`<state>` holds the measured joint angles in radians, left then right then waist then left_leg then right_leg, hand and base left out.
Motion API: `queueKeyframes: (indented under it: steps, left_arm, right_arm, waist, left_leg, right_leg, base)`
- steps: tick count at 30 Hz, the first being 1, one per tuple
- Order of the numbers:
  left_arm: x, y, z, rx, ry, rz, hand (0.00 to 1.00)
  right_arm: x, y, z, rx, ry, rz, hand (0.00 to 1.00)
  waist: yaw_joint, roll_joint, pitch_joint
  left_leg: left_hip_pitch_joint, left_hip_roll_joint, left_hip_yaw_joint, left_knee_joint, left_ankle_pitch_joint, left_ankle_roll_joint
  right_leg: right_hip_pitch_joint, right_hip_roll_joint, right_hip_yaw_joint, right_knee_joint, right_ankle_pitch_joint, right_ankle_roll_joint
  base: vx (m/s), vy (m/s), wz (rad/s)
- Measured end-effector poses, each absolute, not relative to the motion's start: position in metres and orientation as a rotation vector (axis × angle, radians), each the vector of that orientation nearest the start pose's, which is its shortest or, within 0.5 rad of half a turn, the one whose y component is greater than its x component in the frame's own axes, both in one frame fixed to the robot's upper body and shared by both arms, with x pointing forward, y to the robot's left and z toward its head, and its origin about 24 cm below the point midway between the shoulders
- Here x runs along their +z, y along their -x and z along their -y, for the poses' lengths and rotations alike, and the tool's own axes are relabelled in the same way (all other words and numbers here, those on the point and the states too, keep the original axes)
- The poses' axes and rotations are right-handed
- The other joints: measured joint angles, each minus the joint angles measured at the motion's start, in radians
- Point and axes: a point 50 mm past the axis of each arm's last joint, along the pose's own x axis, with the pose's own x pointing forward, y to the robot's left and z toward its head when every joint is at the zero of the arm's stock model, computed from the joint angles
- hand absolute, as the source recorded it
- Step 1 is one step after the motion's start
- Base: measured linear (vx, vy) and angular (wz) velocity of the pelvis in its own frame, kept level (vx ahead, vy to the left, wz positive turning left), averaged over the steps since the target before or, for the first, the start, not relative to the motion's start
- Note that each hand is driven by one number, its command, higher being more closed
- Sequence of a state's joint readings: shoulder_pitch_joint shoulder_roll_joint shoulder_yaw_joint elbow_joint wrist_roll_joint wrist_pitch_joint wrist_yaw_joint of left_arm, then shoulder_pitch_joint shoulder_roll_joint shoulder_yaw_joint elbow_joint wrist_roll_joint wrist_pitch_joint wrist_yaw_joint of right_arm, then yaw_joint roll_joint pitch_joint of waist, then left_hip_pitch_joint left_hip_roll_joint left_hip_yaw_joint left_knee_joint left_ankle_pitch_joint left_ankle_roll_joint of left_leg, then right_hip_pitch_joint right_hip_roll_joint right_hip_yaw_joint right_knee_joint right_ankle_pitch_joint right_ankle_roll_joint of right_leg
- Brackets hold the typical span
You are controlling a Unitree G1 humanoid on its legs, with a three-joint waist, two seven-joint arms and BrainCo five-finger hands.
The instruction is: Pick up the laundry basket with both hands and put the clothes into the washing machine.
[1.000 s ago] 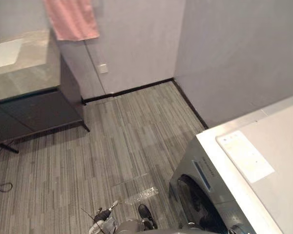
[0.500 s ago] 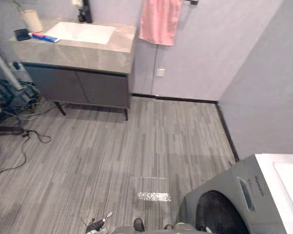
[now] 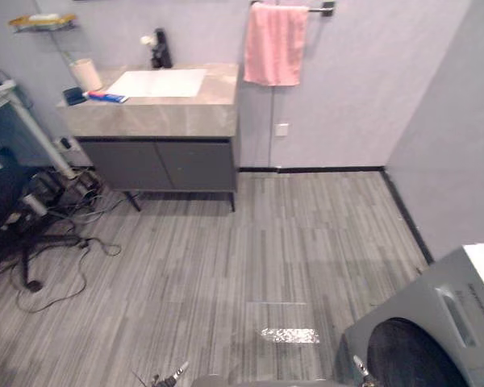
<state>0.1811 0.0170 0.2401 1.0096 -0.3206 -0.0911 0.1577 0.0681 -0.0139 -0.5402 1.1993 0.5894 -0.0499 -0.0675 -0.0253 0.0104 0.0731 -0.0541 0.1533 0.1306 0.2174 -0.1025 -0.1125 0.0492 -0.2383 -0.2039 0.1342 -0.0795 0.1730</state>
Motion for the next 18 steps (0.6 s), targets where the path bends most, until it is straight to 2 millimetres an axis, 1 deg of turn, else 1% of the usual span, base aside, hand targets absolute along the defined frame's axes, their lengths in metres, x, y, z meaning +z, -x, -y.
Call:
queueKeyframes:
  steps: [1, 2, 3, 4, 5, 7, 9, 11, 12, 14, 15, 18]
  left_arm:
    - [-0.162, -0.068, -0.199, 0.569, 0.252, -1.053, 0.0]
    - [-0.161, -0.071, -0.196, 0.536, 0.239, -1.046, 0.0]
    - [-0.16, -0.076, -0.195, 0.47, 0.191, -1.038, 0.0]
    - [-0.16, -0.077, -0.195, 0.424, 0.162, -1.041, 0.0]
    - [-0.159, -0.077, -0.195, 0.4, 0.146, -1.043, 0.0]
    - [-0.159, -0.078, -0.197, 0.36, 0.102, -1.048, 0.0]
    - [-0.159, -0.079, -0.196, 0.332, 0.076, -1.05, 0.0]
    - [-0.16, -0.082, -0.195, 0.3, 0.049, -1.058, 0.0]
    - [-0.161, -0.084, -0.194, 0.284, 0.044, -1.07, 0.0]
    - [-0.162, -0.085, -0.191, 0.256, 0.028, -1.08, 0.0]
    - [-0.163, -0.086, -0.189, 0.235, 0.008, -1.089, 0.0]
    - [-0.164, -0.086, -0.189, 0.23, -0.001, -1.111, 0.0]
  right_arm:
    - [-0.174, -0.047, 0.203, -0.944, -0.762, -1.066, 0.0]
    - [-0.174, -0.047, 0.202, -0.943, -0.764, -1.072, 0.0]
    - [-0.175, -0.046, 0.201, -0.948, -0.76, -1.079, 0.0]
    - [-0.175, -0.046, 0.2, -0.95, -0.757, -1.087, 0.0]
    - [-0.175, -0.047, 0.198, -0.939, -0.751, -1.094, 0.0]
    - [-0.175, -0.048, 0.194, -0.922, -0.75, -1.103, 0.0]
    - [-0.176, -0.049, 0.191, -0.889, -0.733, -1.119, 0.0]
    - [-0.176, -0.051, 0.19, -0.86, -0.714, -1.127, 0.0]
    - [-0.175, -0.052, 0.191, -0.851, -0.706, -1.124, 0.0]
    - [-0.175, -0.052, 0.193, -0.838, -0.683, -1.13, 0.0]
    - [-0.175, -0.051, 0.194, -0.838, -0.679, -1.131, 0.0]
    - [-0.175, -0.052, 0.194, -0.814, -0.654, -1.138, 0.0]
  waist:
    - [-0.003, -0.016, -0.006]
    - [-0.004, -0.02, -0.007]
    - [-0.004, -0.024, -0.009]
    - [-0.004, -0.027, -0.012]
    - [-0.004, -0.031, -0.014]
    - [-0.013, -0.044, -0.014]
    - [-0.013, -0.047, -0.012]
    - [-0.012, -0.053, -0.008]
    - [-0.014, -0.048, 0.0]
    - [-0.014, -0.047, 0.003]
    - [-0.015, -0.042, 0.002]
    - [-0.016, -0.042, 0.002]
  left_leg:
    - [0.0, -0.045, -0.001, -0.03, 0.019, 0.021]
    - [0.0, -0.06, -0.003, -0.043, 0.026, 0.029]
    - [0.005, -0.08, -0.005, -0.064, 0.036, 0.041]
    - [0.021, -0.091, -0.005, -0.095, 0.051, 0.044]
    - [0.036, -0.094, -0.004, -0.123, 0.064, 0.047]
    - [0.072, -0.099, -0.003, -0.183, 0.097, 0.045]
    - [0.107, -0.098, -0.001, -0.245, 0.131, 0.04]
    - [0.134, -0.096, 0.006, -0.315, 0.172, 0.033]
    - [0.133, -0.091, 0.007, -0.32, 0.177, 0.028]
    - [0.136, -0.081, 0.007, -0.32, 0.18, 0.022]
    - [0.139, -0.077, 0.006, -0.321, 0.18, 0.018]
    - [0.138, -0.07, 0.002, -0.321, 0.181, 0.013]
  right_leg:
    - [0.001, -0.041, -0.011, -0.005, 0.013, 0.001]
    - [0.001, -0.053, -0.017, -0.012, 0.026, -0.001]
    - [0.002, -0.065, -0.02, -0.026, 0.056, 0.001]
    - [0.002, -0.068, -0.024, -0.035, 0.079, -0.001]
    - [0.003, -0.069, -0.028, -0.035, 0.089, 0.002]
    - [0.012, -0.069, -0.041, -0.038, 0.089, 0.001]
    - [0.023, -0.062, -0.042, -0.054, 0.088, 0.002]
    - [0.019, -0.056, -0.044, -0.069, 0.072, 0.021]
    - [0.015, -0.051, -0.046, -0.068, 0.064, 0.023]
    - [0.018, -0.042, -0.048, -0.068, 0.062, 0.023]
    - [0.024, -0.039, -0.052, -0.068, 0.059, 0.024]
    - [0.037, -0.031, -0.063, -0.084, 0.058, 0.025]
  base:
    - [0.09, 0.232, 0.46]
    - [0.05, 0.211, 0.29]
    - [0.03, 0.186, 0.06]
    - [0.01, 0.167, -0.03]
    - [0.0, 0.094, -0.07]
    - [-0.02, -0.004, -0.04]
    - [-0.05, -0.057, -0.08]
    - [-0.1, -0.083, -0.08]
    - [-0.14, -0.082, 0.0]
    - [-0.13, -0.066, 0.03]
    - [-0.1, -0.04, 0.03]
    - [-0.09, -0.02, 0.08]
